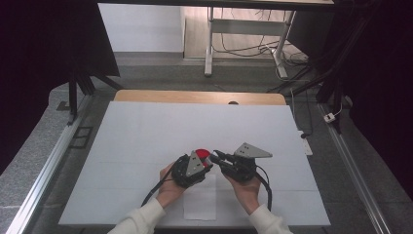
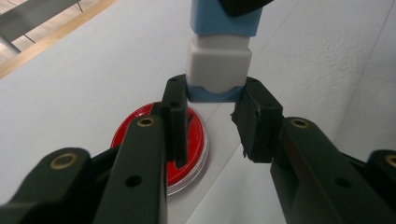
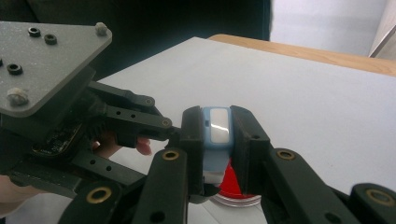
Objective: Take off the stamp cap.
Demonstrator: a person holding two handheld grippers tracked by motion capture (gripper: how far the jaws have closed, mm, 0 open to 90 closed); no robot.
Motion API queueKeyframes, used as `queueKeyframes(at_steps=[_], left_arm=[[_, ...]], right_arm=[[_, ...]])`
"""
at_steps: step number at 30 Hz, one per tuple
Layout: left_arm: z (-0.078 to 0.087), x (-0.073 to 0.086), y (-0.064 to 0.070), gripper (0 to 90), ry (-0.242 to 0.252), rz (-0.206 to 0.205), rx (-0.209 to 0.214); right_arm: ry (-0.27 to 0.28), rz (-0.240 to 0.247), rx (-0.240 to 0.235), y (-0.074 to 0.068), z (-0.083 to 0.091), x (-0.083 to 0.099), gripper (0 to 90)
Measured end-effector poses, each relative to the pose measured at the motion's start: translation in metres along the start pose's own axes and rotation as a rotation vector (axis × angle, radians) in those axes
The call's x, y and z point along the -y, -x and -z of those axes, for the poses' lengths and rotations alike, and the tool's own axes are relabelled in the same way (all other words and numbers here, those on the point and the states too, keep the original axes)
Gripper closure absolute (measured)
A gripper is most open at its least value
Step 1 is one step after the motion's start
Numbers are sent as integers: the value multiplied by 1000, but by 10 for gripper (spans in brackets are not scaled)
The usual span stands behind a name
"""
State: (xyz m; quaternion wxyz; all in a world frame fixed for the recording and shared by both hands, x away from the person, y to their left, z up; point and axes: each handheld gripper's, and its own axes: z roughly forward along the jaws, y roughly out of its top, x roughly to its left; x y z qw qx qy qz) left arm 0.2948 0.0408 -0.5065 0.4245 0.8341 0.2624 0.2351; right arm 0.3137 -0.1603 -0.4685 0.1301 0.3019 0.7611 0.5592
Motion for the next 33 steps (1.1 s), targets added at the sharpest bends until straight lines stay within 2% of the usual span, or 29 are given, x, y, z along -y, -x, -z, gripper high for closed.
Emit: queueKeyframes(at_steps=[6, 11, 15, 20, 21, 23, 24, 29, 31, 33], left_arm=[[0, 1, -3, 657, 7, 31, 22], [0, 0, 1, 658, -20, -57, -29], [2, -1, 1, 659, -37, -99, -45], [1, -1, 0, 659, -42, -96, -39], [1, 0, -1, 658, -37, -80, -27], [1, 0, -4, 657, -17, -13, 13], [2, 0, -5, 657, -15, -6, 15], [2, 0, -4, 657, -16, -4, 15], [1, 0, -3, 658, -23, -24, 1], [0, 1, -2, 659, -64, -61, -4]], right_arm=[[7, 1, 2, 0, 0, 0, 753], [-6, 1, -1, 0, 0, 0, 754], [-10, 2, -4, -1, -1, 1, 754], [-10, 2, -3, -1, -1, 1, 754], [-10, 1, -3, -1, -1, 1, 754], [-1, -3, -1, -1, -1, 1, 753], [3, -1, 1, -1, 0, 1, 753], [7, 2, 4, -2, 0, 1, 753], [4, 5, 3, -2, 0, 1, 753], [10, 3, 2, -2, 1, 1, 754]])
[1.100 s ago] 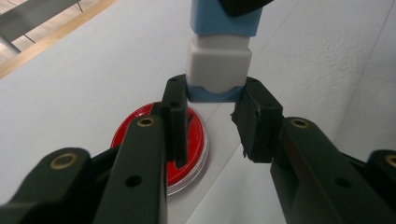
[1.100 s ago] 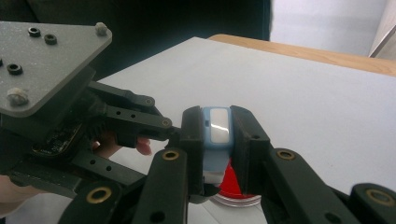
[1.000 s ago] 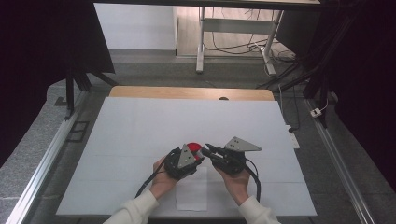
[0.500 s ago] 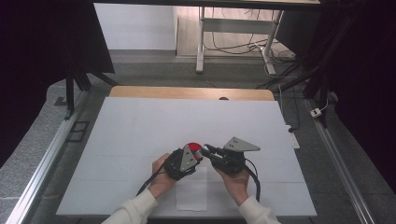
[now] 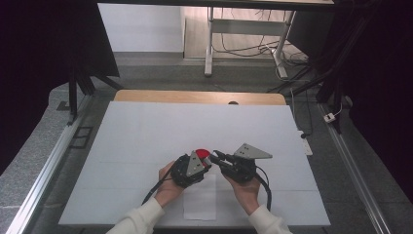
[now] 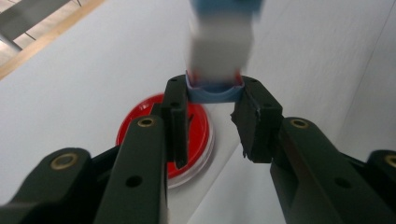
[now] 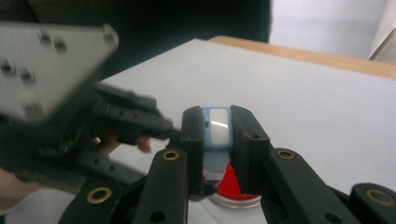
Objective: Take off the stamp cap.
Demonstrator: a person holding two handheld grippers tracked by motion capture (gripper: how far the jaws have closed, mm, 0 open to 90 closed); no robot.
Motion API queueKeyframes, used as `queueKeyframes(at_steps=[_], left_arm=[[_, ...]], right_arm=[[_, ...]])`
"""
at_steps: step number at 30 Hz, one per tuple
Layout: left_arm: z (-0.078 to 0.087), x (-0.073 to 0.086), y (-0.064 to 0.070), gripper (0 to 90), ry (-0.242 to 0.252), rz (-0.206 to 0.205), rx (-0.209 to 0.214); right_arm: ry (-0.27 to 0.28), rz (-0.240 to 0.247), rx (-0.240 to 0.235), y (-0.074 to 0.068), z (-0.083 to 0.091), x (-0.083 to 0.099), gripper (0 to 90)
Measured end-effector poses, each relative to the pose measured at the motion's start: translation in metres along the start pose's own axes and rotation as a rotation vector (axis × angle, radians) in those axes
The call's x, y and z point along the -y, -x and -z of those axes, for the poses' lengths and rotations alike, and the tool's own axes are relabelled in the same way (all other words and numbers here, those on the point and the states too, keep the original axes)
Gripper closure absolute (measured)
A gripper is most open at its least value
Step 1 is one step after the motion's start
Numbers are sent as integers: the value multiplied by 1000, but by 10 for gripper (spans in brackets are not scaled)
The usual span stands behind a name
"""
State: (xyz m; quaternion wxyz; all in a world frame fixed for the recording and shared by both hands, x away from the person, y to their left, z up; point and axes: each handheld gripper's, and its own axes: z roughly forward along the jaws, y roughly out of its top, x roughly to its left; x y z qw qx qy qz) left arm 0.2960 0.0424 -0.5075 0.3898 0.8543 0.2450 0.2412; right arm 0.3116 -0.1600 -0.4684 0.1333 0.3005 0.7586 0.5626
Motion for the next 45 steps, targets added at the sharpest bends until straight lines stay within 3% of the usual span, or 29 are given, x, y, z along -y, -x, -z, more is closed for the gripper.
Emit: queueKeyframes(at_steps=[2, 5, 20, 34, 45], left_arm=[[-1, 1, 0, 659, -8, 5, 7], [0, 0, -1, 659, 15, 21, 6], [9, 6, -13, 657, 30, 85, 1], [36, 21, -28, 656, 36, 114, -3], [59, 40, -29, 655, 29, 128, -8]], right_arm=[[11, 12, 21, 1, 3, -3, 754], [15, -3, 21, 5, 6, -4, 754], [29, -11, 21, 8, 8, -4, 754], [33, -9, 26, 10, 10, -4, 753], [47, -4, 45, 13, 13, -5, 753]])
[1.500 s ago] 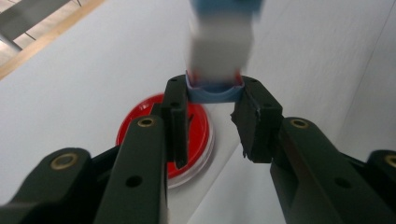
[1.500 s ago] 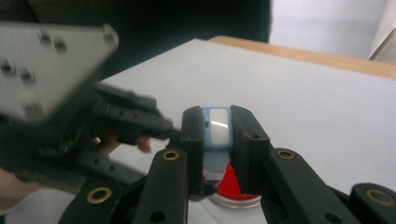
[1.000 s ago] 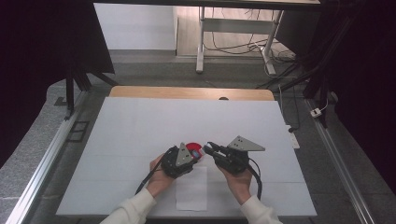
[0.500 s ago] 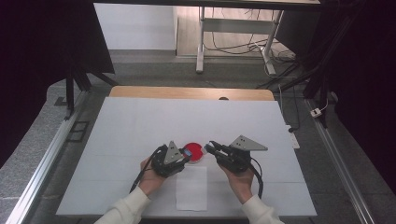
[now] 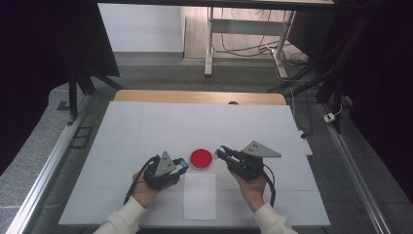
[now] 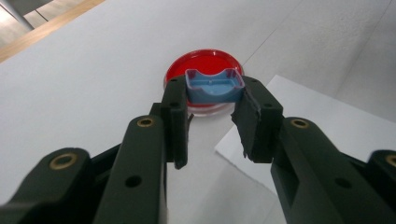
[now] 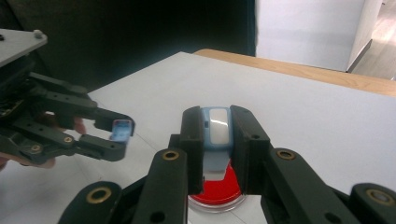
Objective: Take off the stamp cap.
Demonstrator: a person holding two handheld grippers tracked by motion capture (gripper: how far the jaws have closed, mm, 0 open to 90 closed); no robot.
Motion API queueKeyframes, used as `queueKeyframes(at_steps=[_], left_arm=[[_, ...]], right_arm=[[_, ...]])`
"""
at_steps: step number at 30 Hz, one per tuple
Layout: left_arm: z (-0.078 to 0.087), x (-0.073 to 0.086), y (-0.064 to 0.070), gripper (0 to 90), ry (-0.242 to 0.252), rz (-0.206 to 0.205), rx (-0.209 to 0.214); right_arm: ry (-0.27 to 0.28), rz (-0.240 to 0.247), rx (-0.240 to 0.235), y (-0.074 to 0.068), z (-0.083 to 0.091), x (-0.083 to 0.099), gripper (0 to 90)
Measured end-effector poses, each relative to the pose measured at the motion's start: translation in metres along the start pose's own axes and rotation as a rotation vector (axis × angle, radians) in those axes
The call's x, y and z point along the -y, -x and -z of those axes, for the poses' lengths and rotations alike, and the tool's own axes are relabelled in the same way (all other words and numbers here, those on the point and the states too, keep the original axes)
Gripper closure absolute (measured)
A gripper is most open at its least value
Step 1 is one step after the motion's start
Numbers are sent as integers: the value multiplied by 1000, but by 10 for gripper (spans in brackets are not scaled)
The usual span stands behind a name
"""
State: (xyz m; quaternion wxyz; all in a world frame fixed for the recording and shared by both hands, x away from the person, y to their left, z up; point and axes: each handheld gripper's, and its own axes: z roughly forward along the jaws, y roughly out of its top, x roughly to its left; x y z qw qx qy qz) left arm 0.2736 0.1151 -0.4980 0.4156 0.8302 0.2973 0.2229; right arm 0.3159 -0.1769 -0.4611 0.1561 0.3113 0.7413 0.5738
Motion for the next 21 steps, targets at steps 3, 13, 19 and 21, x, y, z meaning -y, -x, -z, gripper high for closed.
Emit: queueKeyframes(at_steps=[3, 13, 19, 21], left_arm=[[7, 5, -1, 655, -1, 8, -8], [36, 32, -11, 655, -1, 75, -56], [54, 49, -18, 655, -6, 122, -75], [60, 54, -21, 655, -5, 138, -81]], right_arm=[[-3, 1, -1, 1, 0, 0, 753], [-12, 17, -3, 2, 0, 0, 753], [-14, 21, -4, 3, 1, -1, 753], [-14, 21, -4, 3, 0, -1, 753]])
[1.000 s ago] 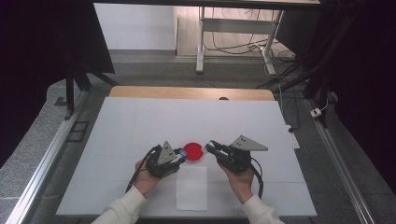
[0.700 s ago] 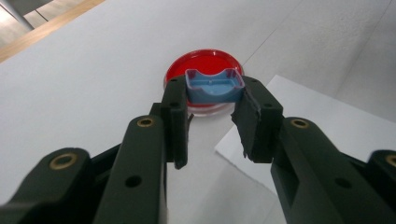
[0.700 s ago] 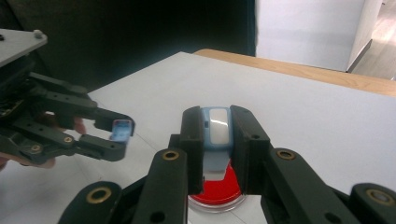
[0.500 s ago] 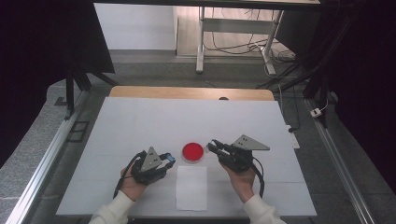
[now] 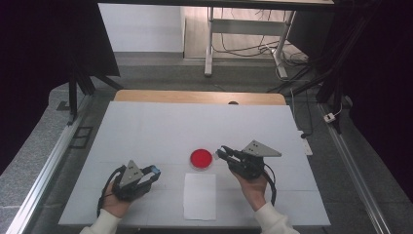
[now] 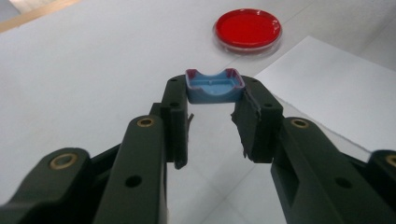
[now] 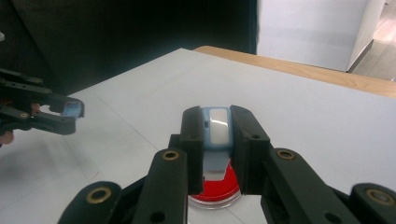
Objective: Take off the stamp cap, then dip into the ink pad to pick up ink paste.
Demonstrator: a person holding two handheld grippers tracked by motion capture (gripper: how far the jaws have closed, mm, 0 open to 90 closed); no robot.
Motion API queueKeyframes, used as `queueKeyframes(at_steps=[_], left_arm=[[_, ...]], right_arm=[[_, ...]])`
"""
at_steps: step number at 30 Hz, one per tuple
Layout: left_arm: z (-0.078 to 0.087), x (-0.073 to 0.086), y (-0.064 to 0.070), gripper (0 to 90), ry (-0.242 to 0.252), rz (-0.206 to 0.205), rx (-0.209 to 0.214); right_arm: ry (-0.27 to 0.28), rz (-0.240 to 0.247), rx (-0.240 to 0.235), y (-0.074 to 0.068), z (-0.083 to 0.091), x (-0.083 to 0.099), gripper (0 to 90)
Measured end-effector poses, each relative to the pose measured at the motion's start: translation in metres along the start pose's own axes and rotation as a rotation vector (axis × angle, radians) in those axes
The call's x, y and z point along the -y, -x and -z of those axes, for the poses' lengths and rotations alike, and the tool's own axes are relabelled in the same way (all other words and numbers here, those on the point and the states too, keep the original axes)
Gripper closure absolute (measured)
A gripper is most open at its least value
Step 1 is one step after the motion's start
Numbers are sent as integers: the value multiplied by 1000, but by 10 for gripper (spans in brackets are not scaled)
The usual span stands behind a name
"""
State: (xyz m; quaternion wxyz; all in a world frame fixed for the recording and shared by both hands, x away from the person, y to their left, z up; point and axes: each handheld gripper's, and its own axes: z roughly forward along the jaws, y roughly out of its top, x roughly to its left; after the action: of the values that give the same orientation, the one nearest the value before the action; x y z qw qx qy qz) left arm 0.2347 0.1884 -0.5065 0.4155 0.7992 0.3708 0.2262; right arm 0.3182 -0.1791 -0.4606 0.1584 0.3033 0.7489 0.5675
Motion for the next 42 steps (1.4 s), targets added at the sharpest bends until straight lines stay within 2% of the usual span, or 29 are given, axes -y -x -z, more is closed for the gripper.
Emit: queueKeyframes(at_steps=[9, 13, 31, 42], left_arm=[[18, 18, -10, 654, -16, 43, -18], [21, 22, -14, 654, -17, 59, -28], [17, 20, -15, 654, -17, 54, -22], [15, 19, -15, 653, -21, 54, -18]], right_arm=[[-11, 3, -7, 1, 0, 0, 753], [-16, 3, -5, 2, -1, 0, 753], [-49, 29, -17, 0, -5, -1, 753], [-127, 35, -55, 2, -18, -5, 753]])
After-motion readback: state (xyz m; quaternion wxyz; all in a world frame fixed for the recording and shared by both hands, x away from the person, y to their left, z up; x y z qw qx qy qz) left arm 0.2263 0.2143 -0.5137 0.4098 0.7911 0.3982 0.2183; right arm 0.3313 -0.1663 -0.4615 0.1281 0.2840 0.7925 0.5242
